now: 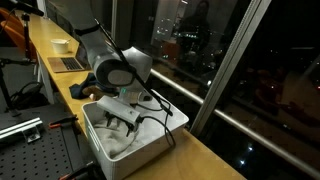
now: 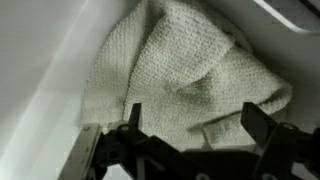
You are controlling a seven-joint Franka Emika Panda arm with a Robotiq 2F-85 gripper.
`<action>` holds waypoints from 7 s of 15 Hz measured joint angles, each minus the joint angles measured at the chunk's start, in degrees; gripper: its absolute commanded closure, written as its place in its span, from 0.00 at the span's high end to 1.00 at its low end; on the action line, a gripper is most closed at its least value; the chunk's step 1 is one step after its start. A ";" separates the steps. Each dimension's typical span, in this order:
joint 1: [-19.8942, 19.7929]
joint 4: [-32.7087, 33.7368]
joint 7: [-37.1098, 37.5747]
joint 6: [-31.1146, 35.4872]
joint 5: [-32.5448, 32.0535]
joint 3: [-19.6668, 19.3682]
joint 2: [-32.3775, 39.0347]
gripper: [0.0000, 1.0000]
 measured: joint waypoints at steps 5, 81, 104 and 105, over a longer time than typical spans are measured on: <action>-0.11 0.94 0.17 1.15 -0.11 0.23 4.94 1.00; 18.94 30.11 10.82 -29.28 -1.31 16.01 0.39 1.00; 19.48 36.47 1.62 -25.94 -4.55 15.87 16.47 0.05; 19.18 36.47 1.47 -25.94 -4.55 15.87 16.27 0.00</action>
